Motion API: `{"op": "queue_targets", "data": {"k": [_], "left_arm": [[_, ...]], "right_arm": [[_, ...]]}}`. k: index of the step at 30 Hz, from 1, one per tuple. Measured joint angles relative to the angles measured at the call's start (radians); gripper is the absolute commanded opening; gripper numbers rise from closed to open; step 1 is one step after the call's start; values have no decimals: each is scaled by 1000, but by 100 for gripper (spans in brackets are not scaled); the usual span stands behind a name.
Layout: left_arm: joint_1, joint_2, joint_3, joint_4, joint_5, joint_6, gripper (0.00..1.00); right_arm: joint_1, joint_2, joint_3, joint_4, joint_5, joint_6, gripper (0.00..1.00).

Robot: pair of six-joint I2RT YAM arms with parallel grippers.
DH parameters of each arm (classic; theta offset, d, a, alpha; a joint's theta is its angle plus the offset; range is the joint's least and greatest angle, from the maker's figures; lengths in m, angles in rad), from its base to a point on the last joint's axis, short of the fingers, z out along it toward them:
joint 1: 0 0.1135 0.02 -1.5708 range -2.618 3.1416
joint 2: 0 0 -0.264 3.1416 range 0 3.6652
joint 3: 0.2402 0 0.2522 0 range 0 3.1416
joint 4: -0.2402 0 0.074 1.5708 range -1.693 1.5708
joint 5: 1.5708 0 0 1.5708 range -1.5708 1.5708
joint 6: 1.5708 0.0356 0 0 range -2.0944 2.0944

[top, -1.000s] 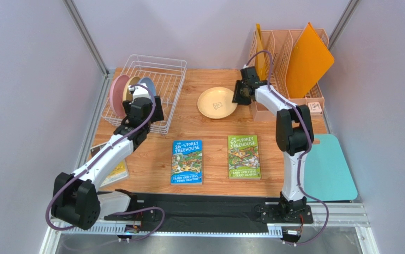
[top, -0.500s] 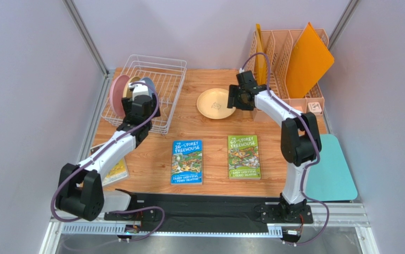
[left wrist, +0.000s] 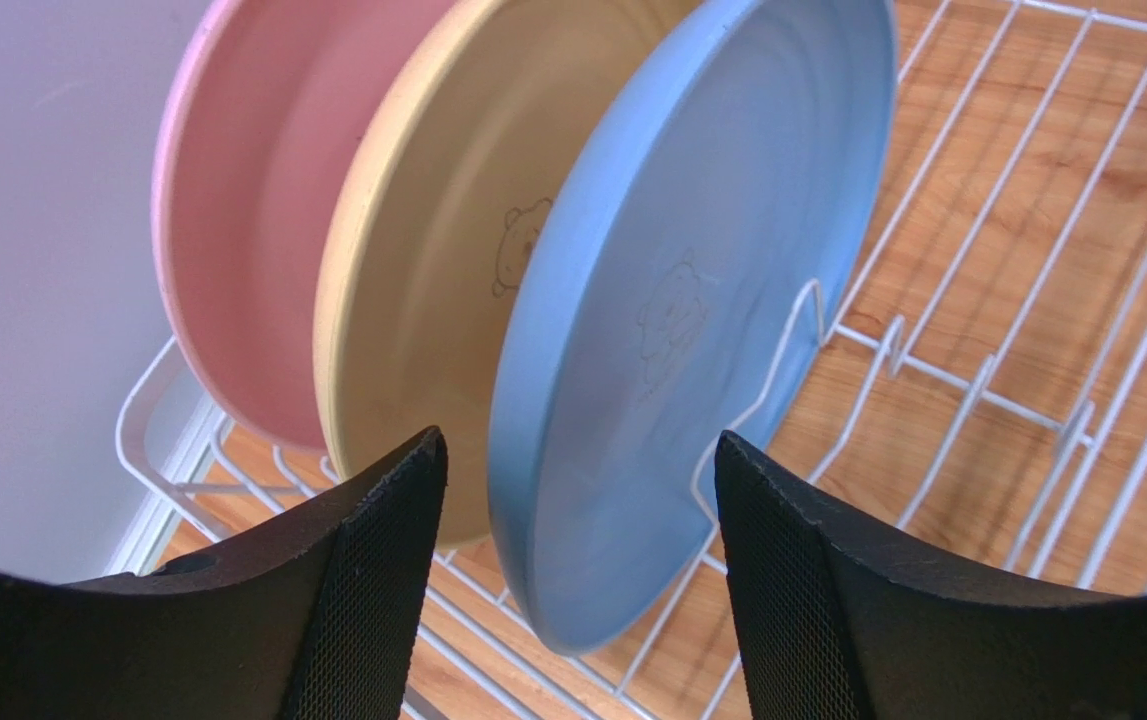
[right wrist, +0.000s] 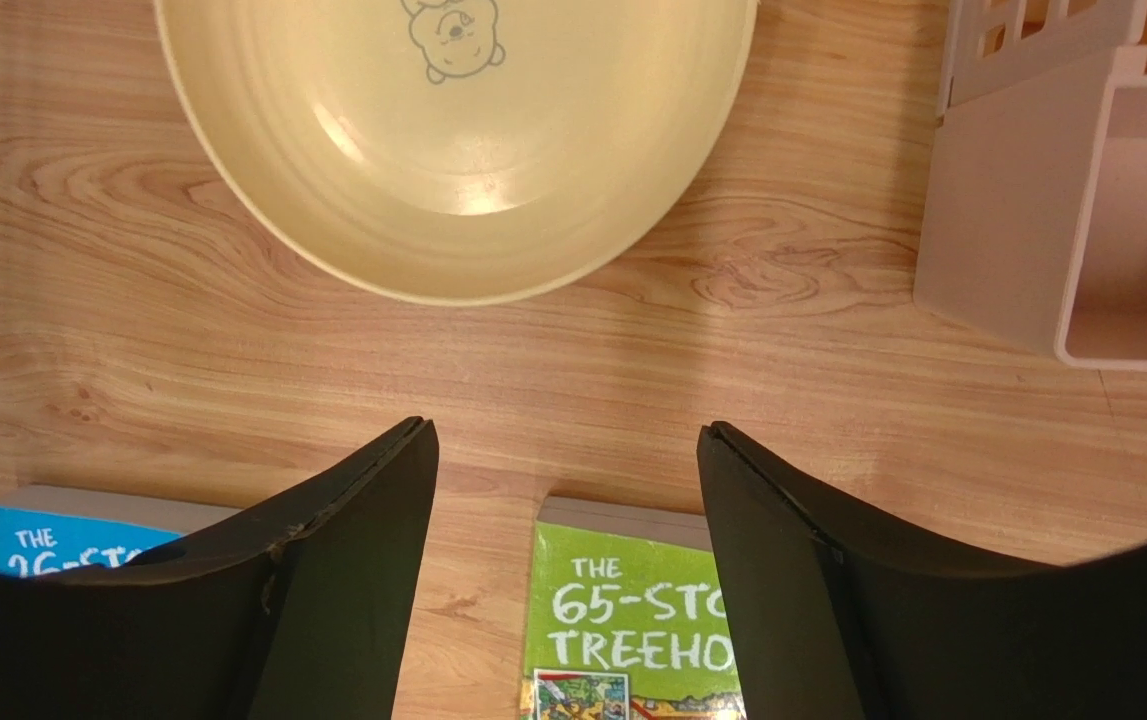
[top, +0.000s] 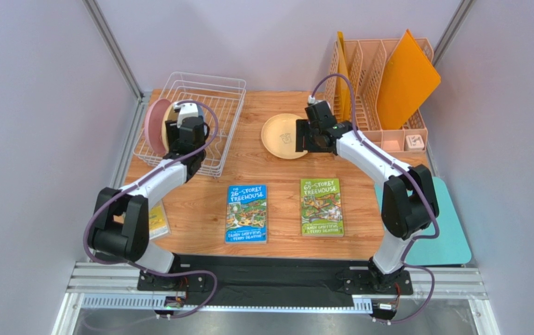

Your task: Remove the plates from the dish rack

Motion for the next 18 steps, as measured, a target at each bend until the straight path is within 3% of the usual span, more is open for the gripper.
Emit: {"op": "queue_targets", "data": {"k": [3,4,7,8,18], "left_arm": [[2,12,-1,39,-26,19,50],[3,16,-1,55,-32,27,32],[5,35,0,85,-53,53,4],[5,42,0,88,-61,72,0],[9,43,-31,158,-89,120,0]], "right_arm": [[0,-12,-14,-4,0,0,70],[0,-17,-15,-3,0,-1,70],[0,-32,-15,-1,1,-1,70],[0,-37,-15,-1,1,-1,70],[3,-43,-32,-2,0,-1,70]]}}
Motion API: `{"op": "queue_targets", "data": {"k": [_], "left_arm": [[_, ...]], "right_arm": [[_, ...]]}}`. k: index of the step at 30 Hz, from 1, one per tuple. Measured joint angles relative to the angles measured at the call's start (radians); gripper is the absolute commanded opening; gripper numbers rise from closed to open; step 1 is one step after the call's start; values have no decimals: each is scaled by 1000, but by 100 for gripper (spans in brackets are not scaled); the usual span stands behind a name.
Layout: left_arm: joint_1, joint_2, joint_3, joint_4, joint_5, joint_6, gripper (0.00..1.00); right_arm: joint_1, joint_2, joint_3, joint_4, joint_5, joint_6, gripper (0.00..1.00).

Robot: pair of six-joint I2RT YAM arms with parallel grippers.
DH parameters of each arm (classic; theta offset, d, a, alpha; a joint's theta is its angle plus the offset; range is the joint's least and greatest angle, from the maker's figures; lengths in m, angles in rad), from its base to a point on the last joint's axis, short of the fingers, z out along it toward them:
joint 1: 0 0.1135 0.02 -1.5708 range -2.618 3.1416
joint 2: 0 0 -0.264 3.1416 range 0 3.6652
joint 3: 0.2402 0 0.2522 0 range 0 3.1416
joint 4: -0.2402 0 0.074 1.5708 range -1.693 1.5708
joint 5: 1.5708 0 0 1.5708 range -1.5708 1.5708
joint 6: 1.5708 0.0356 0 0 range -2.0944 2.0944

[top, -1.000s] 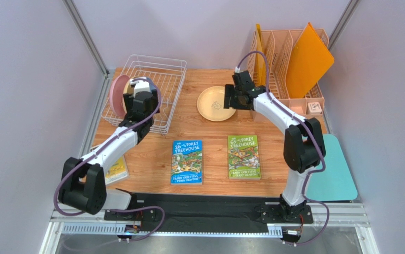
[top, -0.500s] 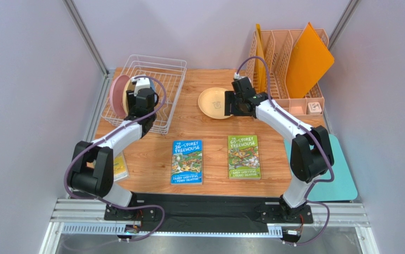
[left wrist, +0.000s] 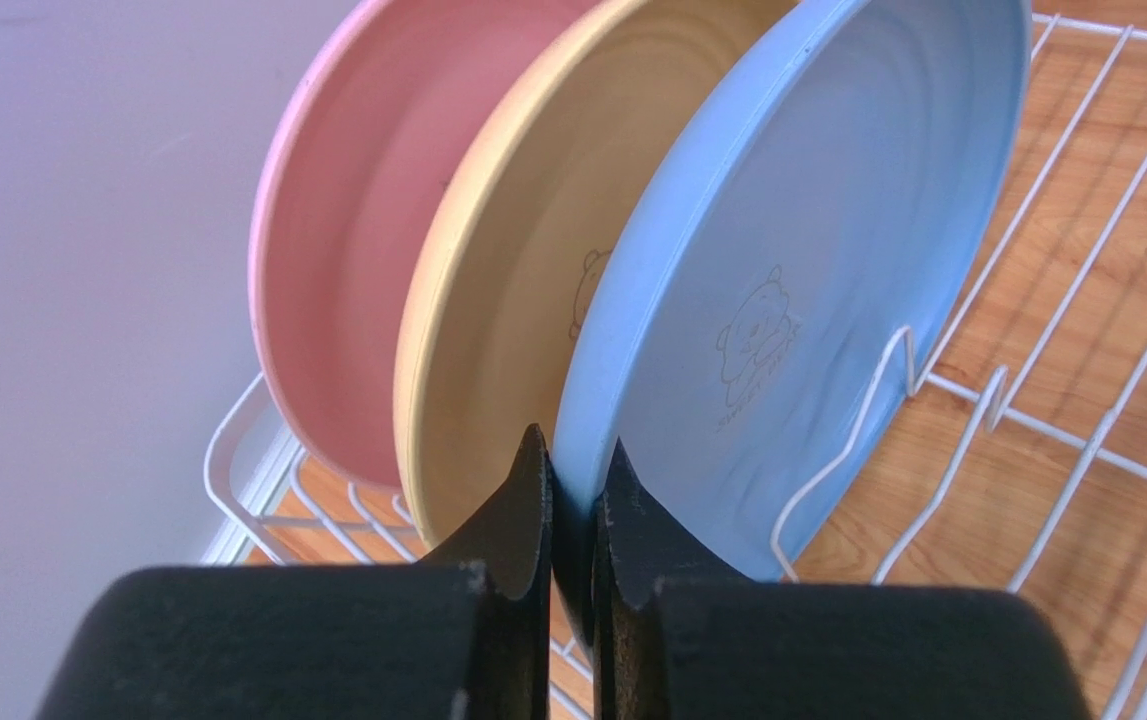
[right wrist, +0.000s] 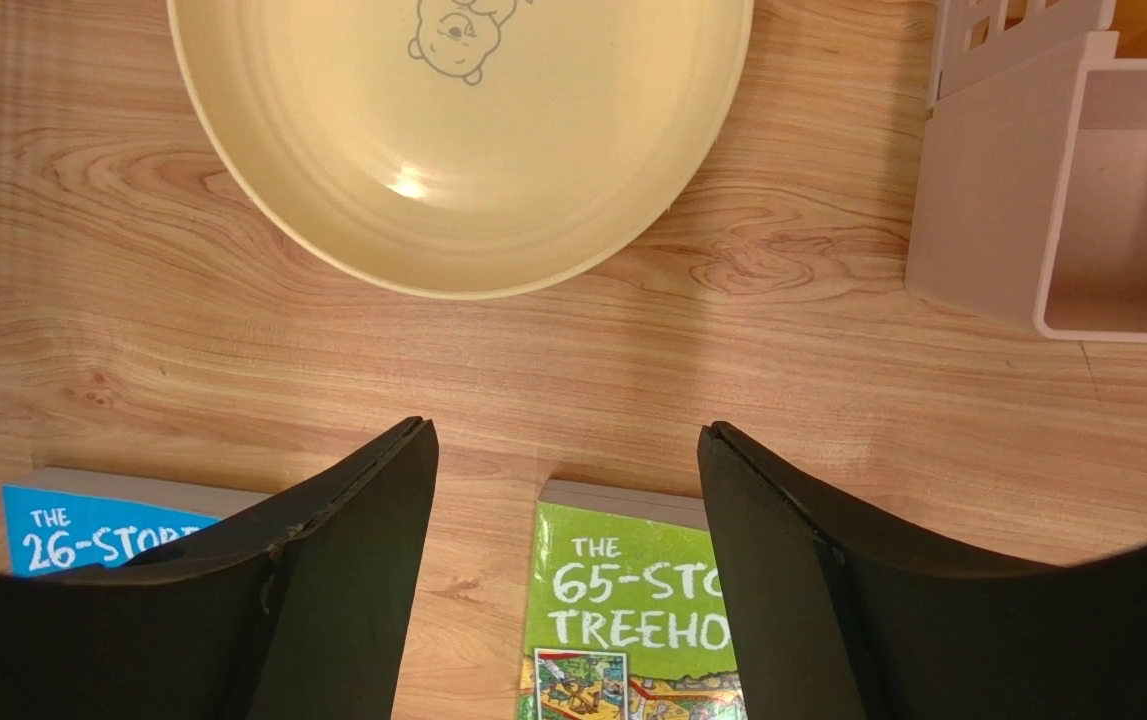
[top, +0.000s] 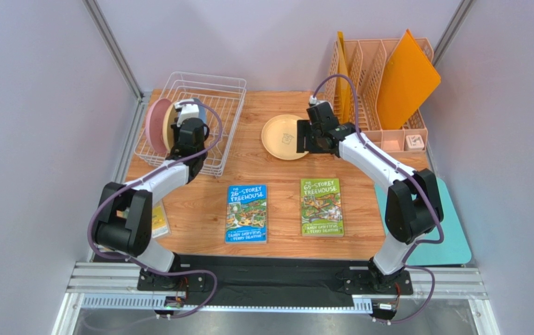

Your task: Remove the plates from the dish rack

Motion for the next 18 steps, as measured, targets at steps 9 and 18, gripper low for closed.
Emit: {"op": "queue_targets", "data": {"k": [9,18], "left_arm": [[-16,119,148,108,-86,116,0],[-58,127,175,235,-233,287,0]], "right_arm": [[31,-3,-32,-1,2,0,70],[41,-22,-46,-3,13,1,70]]}}
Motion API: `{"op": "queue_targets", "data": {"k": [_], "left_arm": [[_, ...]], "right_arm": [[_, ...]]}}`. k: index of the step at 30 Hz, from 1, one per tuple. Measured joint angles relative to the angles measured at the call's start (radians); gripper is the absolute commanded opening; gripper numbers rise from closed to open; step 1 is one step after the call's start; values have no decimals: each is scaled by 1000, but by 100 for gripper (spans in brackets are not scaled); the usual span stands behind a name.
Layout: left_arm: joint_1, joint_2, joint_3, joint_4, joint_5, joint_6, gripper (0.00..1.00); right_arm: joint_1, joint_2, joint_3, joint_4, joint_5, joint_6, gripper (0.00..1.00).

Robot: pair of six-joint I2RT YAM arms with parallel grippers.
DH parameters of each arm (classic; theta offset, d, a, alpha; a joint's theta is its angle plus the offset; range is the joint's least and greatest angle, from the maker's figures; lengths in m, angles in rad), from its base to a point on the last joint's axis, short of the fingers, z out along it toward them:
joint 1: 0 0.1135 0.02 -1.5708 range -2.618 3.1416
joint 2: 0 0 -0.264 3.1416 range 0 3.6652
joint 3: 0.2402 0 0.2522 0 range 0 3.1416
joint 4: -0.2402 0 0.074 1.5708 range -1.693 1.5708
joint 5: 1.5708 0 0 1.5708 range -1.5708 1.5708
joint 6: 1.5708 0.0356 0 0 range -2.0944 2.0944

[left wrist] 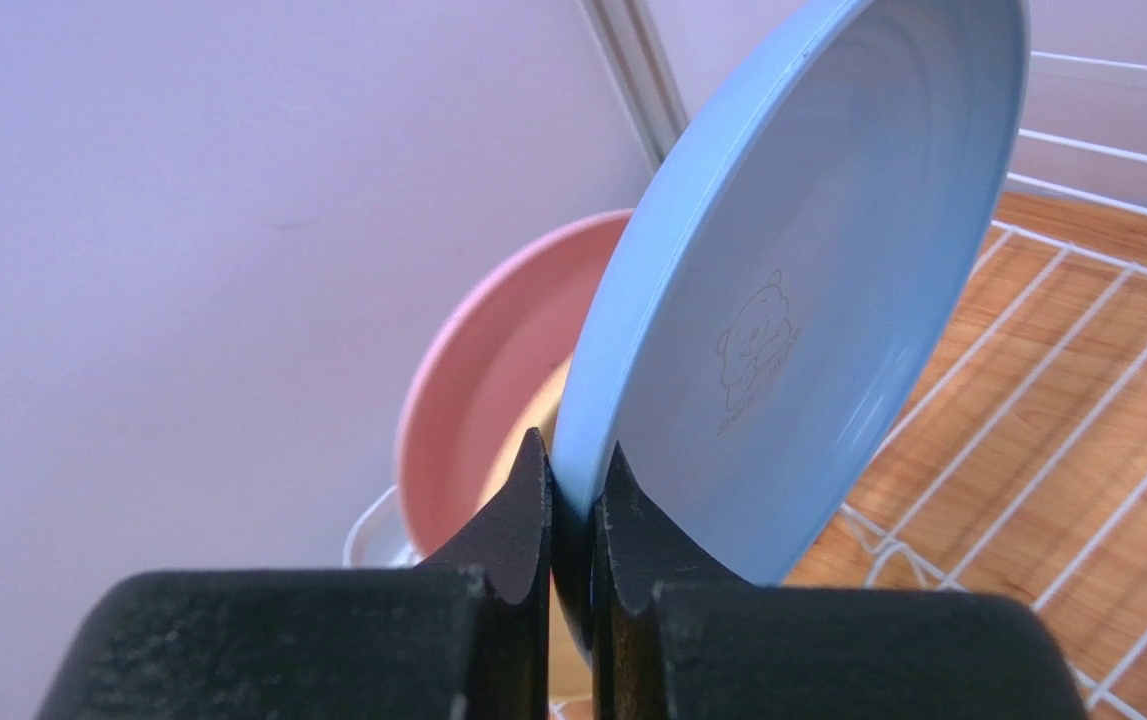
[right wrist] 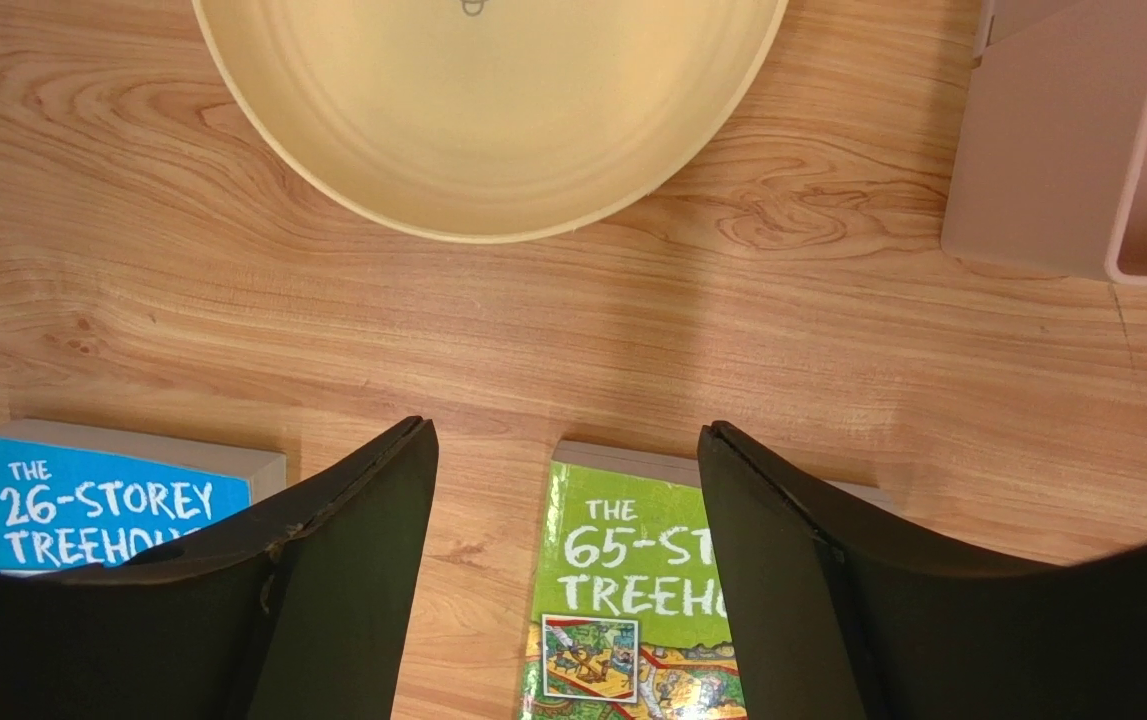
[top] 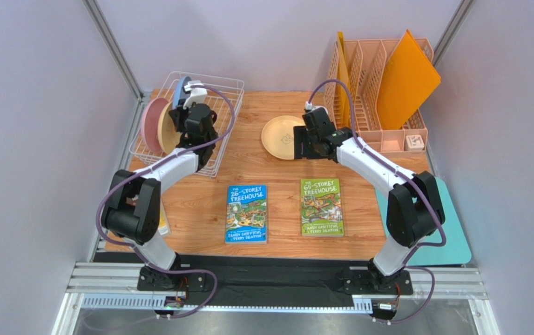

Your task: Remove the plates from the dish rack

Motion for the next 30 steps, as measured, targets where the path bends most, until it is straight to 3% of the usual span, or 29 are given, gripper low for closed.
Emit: {"op": "queue_targets", "data": {"k": [7,10,13,19,23,30], "left_arm": [[-29,-110,-23,-1,-59,75,0],[-79,-206,-18,-172,-11,-6,0],[-117,-326,6,-422,145,-179,0],[-115,-478,22,-682,497,-476,0],[-115,-482,3,-739,689,-617,0],[-116,-464,-60,-758,903,-770,0]], "right_arm": [[10,-36,-9,1,6,0,70],[12,-56,-12,5,-11,0,70],[12,-76,-13,32,-74,0,70],[12,-87,-18,167,-229,17,70],[12,-88,-55,277,-311,45,70],[12,-88,-124,443,-425,104,70]]}}
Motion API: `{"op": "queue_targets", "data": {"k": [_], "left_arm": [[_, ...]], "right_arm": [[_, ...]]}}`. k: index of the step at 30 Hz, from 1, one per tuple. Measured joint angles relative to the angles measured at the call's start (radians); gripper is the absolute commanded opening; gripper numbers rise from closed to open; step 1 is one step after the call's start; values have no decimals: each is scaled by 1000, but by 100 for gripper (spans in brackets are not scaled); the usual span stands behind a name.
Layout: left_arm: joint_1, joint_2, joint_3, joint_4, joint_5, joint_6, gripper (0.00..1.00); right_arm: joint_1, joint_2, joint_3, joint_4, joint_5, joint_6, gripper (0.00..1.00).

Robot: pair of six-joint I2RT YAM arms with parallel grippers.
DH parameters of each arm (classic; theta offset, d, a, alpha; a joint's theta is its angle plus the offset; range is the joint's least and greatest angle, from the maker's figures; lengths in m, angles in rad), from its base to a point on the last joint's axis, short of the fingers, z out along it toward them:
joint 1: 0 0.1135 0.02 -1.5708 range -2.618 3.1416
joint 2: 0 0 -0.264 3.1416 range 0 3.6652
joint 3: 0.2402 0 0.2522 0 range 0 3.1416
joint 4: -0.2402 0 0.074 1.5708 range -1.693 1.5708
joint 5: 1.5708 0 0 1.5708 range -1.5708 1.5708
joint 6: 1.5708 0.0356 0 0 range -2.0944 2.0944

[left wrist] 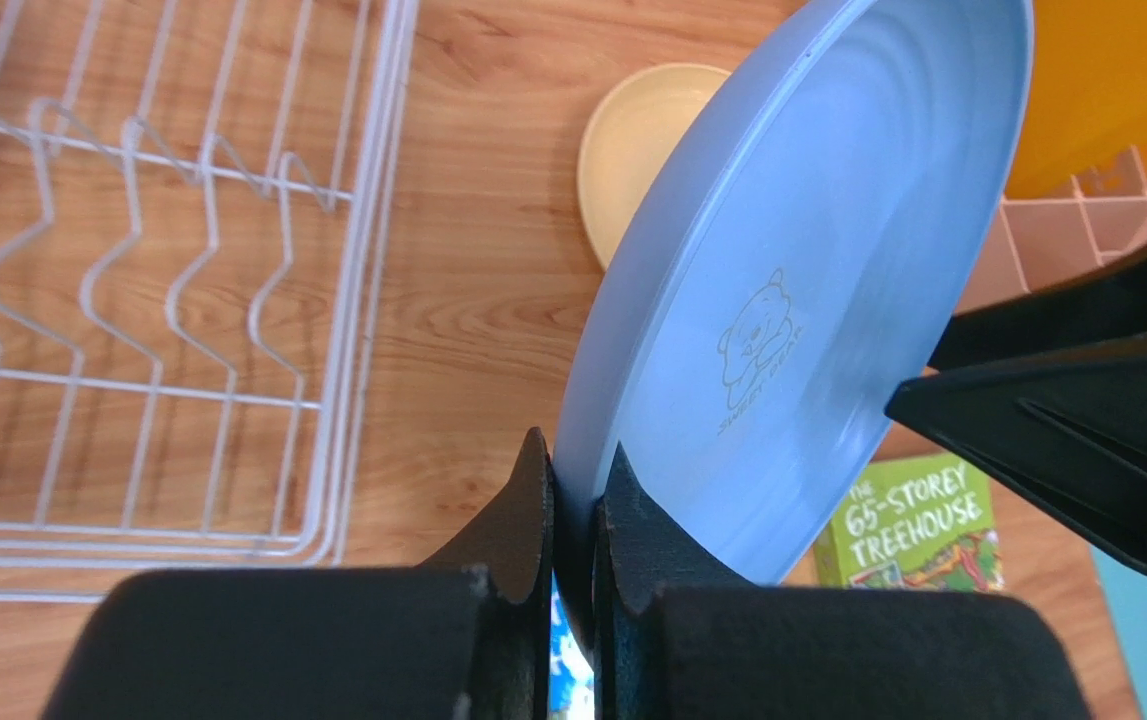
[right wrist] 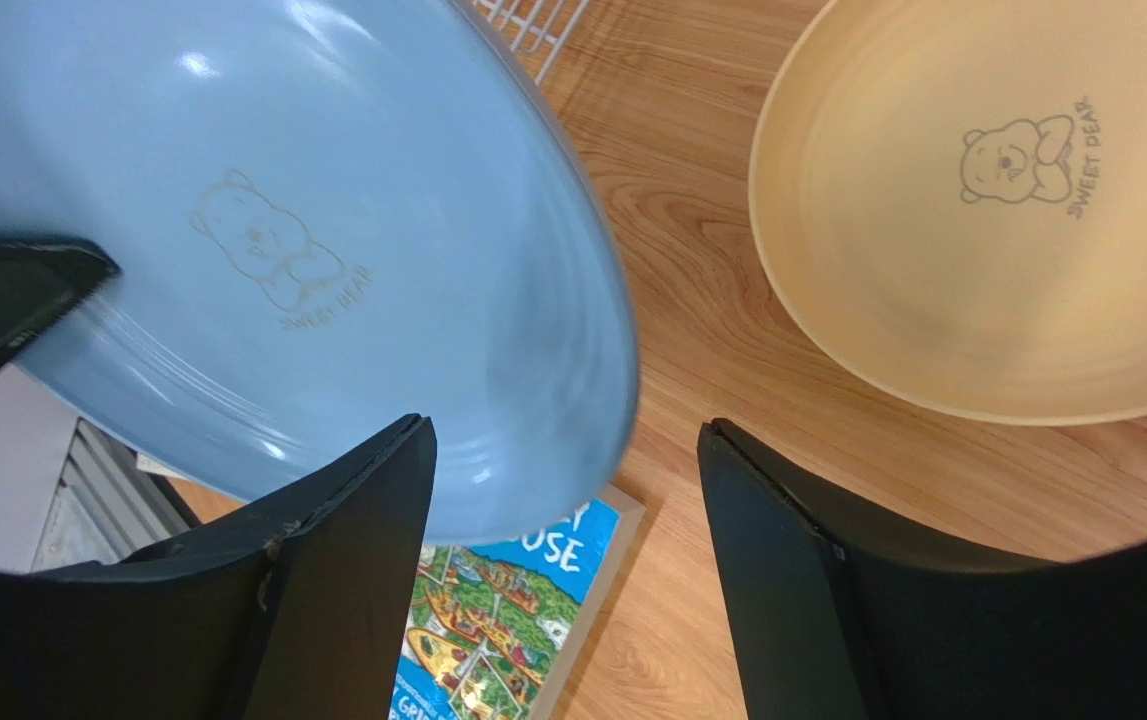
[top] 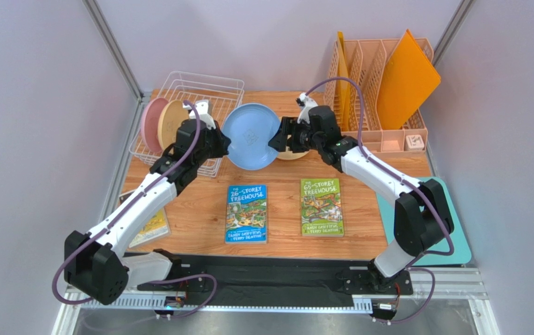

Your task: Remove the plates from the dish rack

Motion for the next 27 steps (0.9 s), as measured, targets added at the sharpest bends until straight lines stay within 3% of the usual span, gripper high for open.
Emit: {"op": "queue_targets", "data": {"k": [3,6,7,8,9,11,12,13,14,16,17,18,19,21,27], "left_arm": [[0,3,-14,6,39,-32,0],[0,3,-19,5,59,-51,0],[0,3,-20,5,63,-54,0],[3,3,-20,5,62,-55,0],[6,3,-21,5,58,-57,0],[7,2,-24,7,65,-61,0],[6,2,-31,12,60,-63,5],[6,2,-37,16,61,-65,15],[6,1,-42,21,60,-66,34],[6,1,-48,29,59,-70,46],[6,1,-49,35,52,-68,66],[5,1,-49,43,45,-70,74],[5,0,-49,53,38,-71,88],[5,-3,-49,66,15,-50,99],[5,-24,-75,103,-124,33,99]], "right_arm": [[0,1,-9,34,-17,14,65],[-1,5,-9,57,-21,27,36],[-3,6,-11,61,-18,29,17],[-8,6,-16,68,-15,27,6],[-16,7,-26,76,-8,26,0],[-34,7,-45,86,-21,43,0],[-38,8,-50,91,-27,47,0],[-40,8,-55,95,-33,47,0],[-40,8,-58,100,-35,47,0],[-50,8,-63,100,-39,48,0],[-56,7,-65,100,-48,48,0],[-62,7,-66,99,-46,47,0],[-69,7,-66,97,-42,47,0],[-89,8,-63,87,-30,42,0],[-163,80,112,-48,48,7,0]]}}
